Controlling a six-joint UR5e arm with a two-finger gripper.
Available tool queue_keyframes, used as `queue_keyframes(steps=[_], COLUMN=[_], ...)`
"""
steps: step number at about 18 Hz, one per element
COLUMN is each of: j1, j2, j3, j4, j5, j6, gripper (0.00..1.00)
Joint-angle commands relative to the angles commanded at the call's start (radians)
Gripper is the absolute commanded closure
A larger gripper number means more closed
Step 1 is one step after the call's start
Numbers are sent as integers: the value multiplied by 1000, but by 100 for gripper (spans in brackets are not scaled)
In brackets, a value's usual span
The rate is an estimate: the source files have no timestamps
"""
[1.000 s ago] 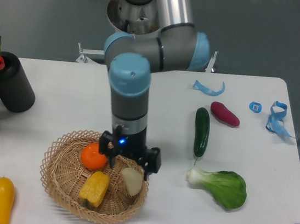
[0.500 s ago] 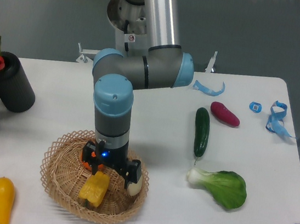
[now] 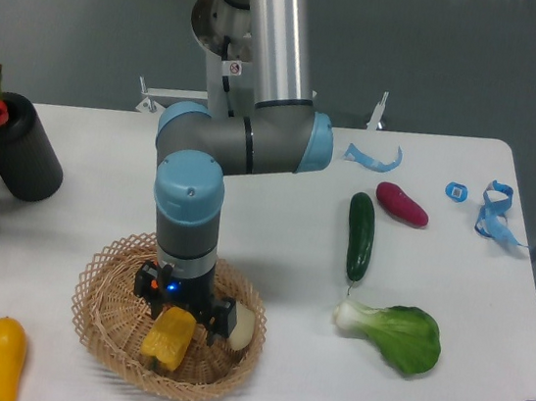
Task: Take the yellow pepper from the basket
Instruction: 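Lower the gripper onto the yellow pepper and close on it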
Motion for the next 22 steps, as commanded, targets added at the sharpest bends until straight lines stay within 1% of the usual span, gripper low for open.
queue_keyframes(steps=[2,8,11,16,17,18,20,22], j1=[-12,-20,-29,-31,-31,-29,-29,-28], j2=[-14,-29,-54,-58,-57,-55,-52,-46], j3=[-2,-6,2,2,2,2,3,5], j4=[-2,-2,-2,0,-2,0,0,0], j5=[2,0,2,2,2,2,2,2], j6=[0,-3,0,0,0,0,-2,-3], gripper=[0,0,0,1,12,30,57,76])
